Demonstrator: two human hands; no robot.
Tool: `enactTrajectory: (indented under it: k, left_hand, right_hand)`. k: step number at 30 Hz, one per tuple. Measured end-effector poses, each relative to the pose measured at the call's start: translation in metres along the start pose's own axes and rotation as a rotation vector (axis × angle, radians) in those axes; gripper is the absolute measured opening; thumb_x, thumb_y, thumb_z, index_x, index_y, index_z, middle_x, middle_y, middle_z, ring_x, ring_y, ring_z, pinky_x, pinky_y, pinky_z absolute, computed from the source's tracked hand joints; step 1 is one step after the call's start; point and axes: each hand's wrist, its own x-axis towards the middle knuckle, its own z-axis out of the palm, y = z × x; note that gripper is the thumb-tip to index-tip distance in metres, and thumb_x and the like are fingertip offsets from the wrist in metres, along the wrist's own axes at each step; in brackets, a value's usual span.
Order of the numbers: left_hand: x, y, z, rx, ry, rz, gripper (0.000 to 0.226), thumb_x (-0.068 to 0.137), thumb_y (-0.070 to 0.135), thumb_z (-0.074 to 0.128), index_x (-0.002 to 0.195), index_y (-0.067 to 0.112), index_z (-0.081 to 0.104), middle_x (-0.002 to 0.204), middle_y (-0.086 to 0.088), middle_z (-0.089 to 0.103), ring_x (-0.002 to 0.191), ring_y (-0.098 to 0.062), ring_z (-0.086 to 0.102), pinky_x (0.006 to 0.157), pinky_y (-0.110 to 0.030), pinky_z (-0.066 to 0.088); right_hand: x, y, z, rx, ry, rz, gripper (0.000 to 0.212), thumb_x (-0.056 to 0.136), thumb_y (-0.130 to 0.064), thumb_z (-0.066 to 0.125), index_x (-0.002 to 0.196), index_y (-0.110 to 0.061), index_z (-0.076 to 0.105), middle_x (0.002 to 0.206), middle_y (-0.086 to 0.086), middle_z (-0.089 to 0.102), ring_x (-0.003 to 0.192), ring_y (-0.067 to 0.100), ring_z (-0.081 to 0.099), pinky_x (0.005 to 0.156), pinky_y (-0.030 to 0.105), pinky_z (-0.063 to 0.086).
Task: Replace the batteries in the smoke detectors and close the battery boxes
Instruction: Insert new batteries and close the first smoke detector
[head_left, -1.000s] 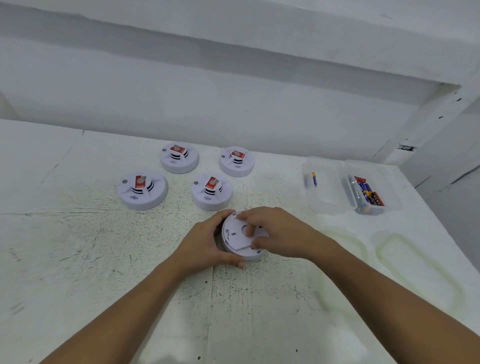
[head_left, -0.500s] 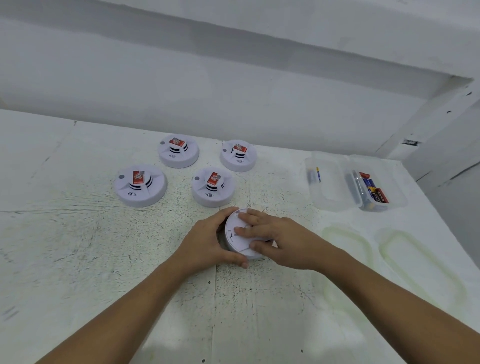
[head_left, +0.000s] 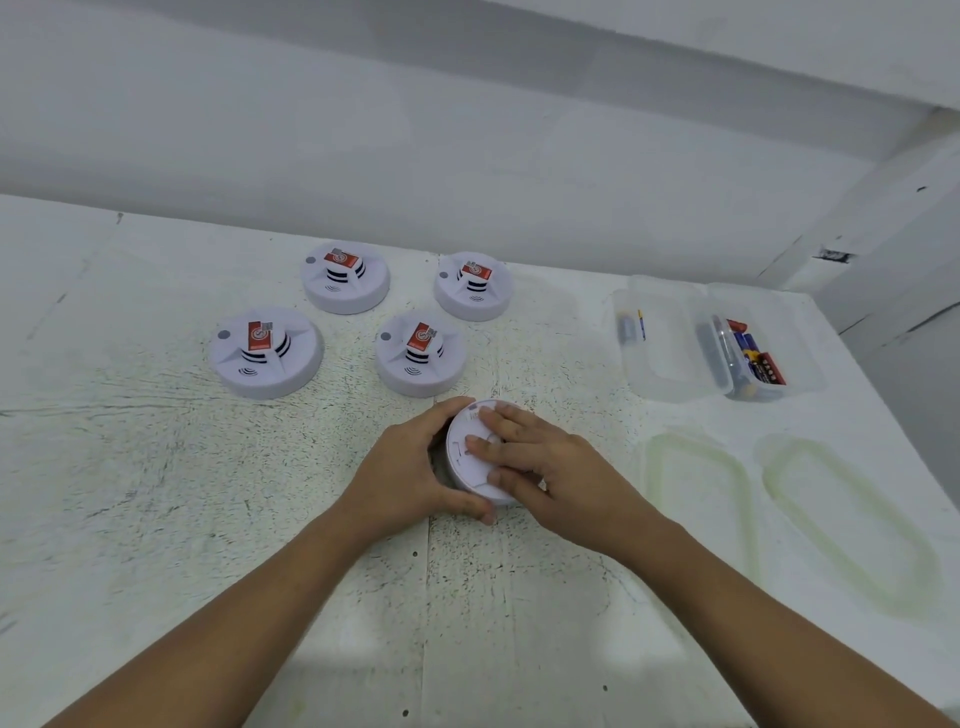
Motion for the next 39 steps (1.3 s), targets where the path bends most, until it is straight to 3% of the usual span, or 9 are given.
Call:
enactTrajectory:
  k: [14,18,22,26,29,31,34,36,39]
  left_hand:
    - [-0.002,0.005,0.001,-0.038,0.018,-0.003,0.092,0.041,0.031,0.095,0.122,0.041,0.051,0.104,0.025,0.067,0.094,0.002,0.063,0.076,-0.008,0.047]
    - [-0.004,0.003,0.002,-0.051,0.025,-0.012,0.094,0.042,0.030,0.096,0.125,0.034,0.053,0.105,0.020,0.068,0.097,0.001,0.063,0.079,-0.010,0.048]
    - [-0.004,0.002,0.004,-0.015,0.037,-0.007,0.095,0.042,0.037,0.095,0.127,0.036,0.051,0.108,0.020,0.066,0.101,0.004,0.060,0.080,-0.009,0.047]
    - [-0.006,0.004,0.004,-0.028,0.068,-0.013,0.092,0.043,0.040,0.094,0.125,0.035,0.053,0.109,0.022,0.065,0.103,0.008,0.058,0.081,-0.008,0.047]
    - [-0.006,0.002,0.003,-0.098,0.086,-0.028,0.080,0.049,0.041,0.092,0.121,0.033,0.058,0.108,0.020,0.067,0.101,0.006,0.061,0.081,-0.012,0.050]
    - [-0.006,0.001,0.002,-0.139,0.107,-0.035,0.072,0.055,0.050,0.083,0.120,0.029,0.060,0.107,0.017,0.068,0.100,0.002,0.063,0.082,-0.015,0.051]
    - [-0.009,0.004,-0.001,-0.186,0.141,0.001,0.050,0.071,0.058,0.060,0.113,0.030,0.062,0.103,0.019,0.069,0.096,0.000,0.064,0.079,-0.013,0.049]
    - [-0.010,0.006,-0.001,-0.232,0.142,0.036,0.047,0.082,0.054,0.051,0.116,0.024,0.062,0.107,0.012,0.070,0.099,-0.007,0.065,0.080,-0.016,0.050]
    - [-0.010,0.007,0.000,-0.257,0.151,0.052,0.043,0.085,0.043,0.052,0.121,0.021,0.060,0.111,0.009,0.069,0.100,-0.011,0.065,0.080,-0.016,0.050]
  right_hand:
    - [-0.003,-0.014,0.010,0.058,0.079,0.143,0.038,0.095,-0.024,0.054,0.133,-0.027,0.054,0.151,-0.007,0.035,0.141,-0.002,0.017,0.114,0.021,0.019]
    - [-0.008,-0.011,0.008,0.307,0.144,0.212,0.039,0.089,-0.008,0.058,0.125,-0.025,0.061,0.143,-0.013,0.045,0.136,-0.009,0.025,0.112,0.014,0.023]
    - [-0.016,-0.004,0.008,0.548,0.290,0.266,0.056,0.074,0.010,0.046,0.114,-0.022,0.067,0.129,-0.014,0.058,0.131,-0.009,0.036,0.106,0.010,0.031]
    - [-0.026,-0.002,0.015,0.410,0.263,0.214,0.068,0.068,0.014,0.047,0.123,-0.024,0.060,0.135,-0.017,0.050,0.136,-0.010,0.026,0.107,0.005,0.022]
    - [-0.028,0.000,0.023,0.356,0.255,0.165,0.066,0.073,0.006,0.055,0.129,-0.029,0.053,0.140,-0.014,0.047,0.138,-0.005,0.027,0.111,0.011,0.024]
    - [-0.027,-0.002,0.022,0.487,0.319,0.214,0.061,0.075,0.002,0.065,0.123,-0.033,0.056,0.133,-0.013,0.055,0.129,-0.001,0.044,0.108,0.019,0.037]
    - [-0.023,-0.007,0.011,0.835,0.430,0.236,0.047,0.074,0.008,0.072,0.112,-0.017,0.066,0.114,-0.001,0.068,0.110,0.014,0.062,0.094,0.028,0.051]
    - [-0.021,-0.008,0.002,0.982,0.513,0.241,0.035,0.078,0.004,0.071,0.109,-0.010,0.066,0.107,0.007,0.071,0.100,0.021,0.067,0.083,0.028,0.054]
    - [-0.014,-0.012,-0.001,1.123,0.557,0.314,0.029,0.085,-0.007,0.066,0.112,-0.014,0.065,0.102,0.009,0.073,0.092,0.023,0.070,0.074,0.031,0.057]
